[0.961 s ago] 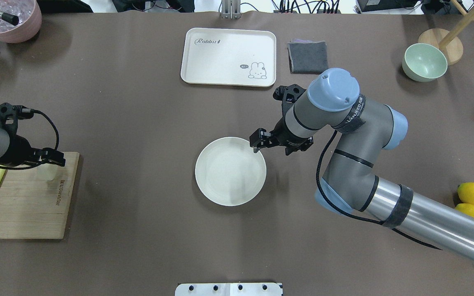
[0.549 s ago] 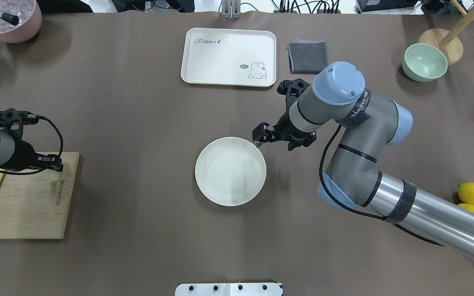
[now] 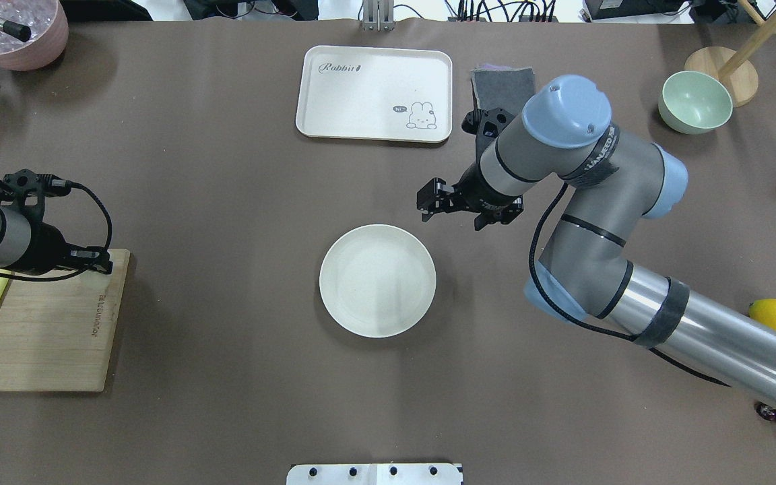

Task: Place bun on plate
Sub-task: 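Carry the bun with the left gripper toward the plate while the right arm withdraws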

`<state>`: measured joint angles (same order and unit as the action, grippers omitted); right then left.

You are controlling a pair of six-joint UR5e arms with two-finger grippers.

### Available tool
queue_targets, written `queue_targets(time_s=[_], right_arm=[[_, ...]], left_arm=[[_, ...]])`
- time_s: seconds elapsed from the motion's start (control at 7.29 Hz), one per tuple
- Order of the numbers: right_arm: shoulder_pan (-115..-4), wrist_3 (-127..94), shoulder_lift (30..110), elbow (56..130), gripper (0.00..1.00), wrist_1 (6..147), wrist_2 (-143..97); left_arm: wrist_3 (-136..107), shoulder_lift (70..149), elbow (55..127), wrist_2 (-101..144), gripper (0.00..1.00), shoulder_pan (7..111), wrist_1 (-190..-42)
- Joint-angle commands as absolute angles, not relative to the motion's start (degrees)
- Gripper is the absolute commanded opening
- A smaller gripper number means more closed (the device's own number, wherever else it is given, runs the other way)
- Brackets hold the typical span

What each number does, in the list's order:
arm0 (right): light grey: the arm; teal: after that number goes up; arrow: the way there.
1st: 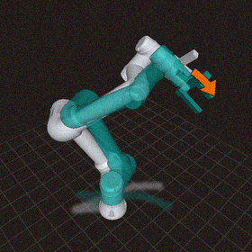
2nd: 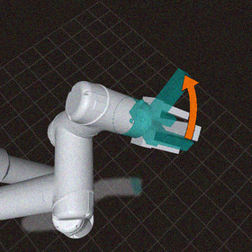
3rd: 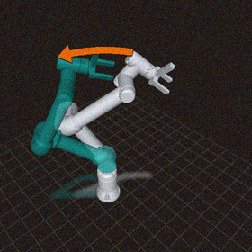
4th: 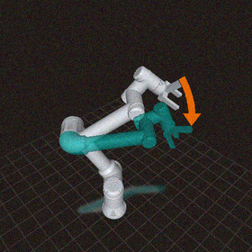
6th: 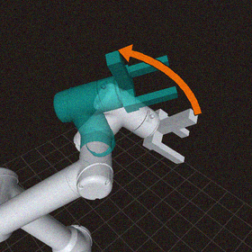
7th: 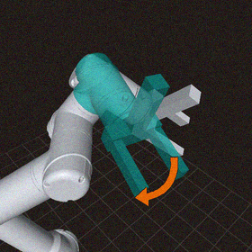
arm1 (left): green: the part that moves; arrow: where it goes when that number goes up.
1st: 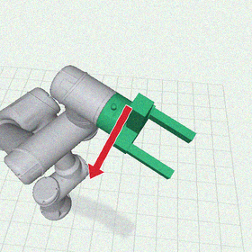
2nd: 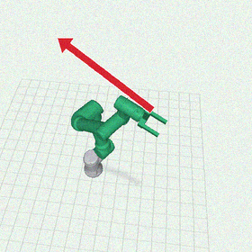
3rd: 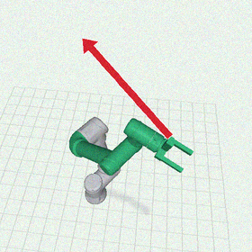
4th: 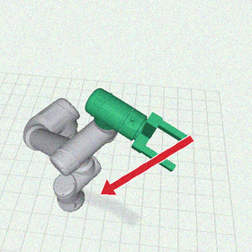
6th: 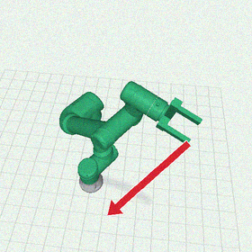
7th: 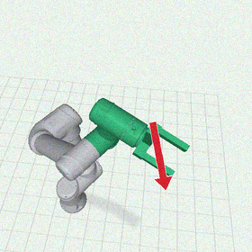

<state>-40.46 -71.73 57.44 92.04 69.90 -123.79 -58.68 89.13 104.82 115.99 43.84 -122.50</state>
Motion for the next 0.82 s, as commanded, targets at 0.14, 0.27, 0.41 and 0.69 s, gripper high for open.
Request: queue_targets(time_s=[0.14, 0.27, 0.41, 0.69], right_arm=[[-52.09, -67.62, 59.75, 90.97, 1.00, 70.66, -131.74], [-55.69, -61.41, 60.98, 88.79, 1.00, 70.66, -133.92], [-60.16, -55.17, 63.43, 87.64, 1.00, 71.45, -137.25], [-65.89, -41.12, 68.27, 87.37, 1.00, 75.03, -137.73]], left_arm=[[-71.94, 107.22, 105.73, 115.75, 0.41, 40.63, -109.34], [-77.81, 116.01, 105.30, 113.75, 0.41, 35.65, -100.29], [-79.52, 122.28, 103.64, 107.03, 0.41, 31.25, -96.37], [-86.03, 132.57, 93.49, 99.87, 0.41, 24.37, -96.15]])
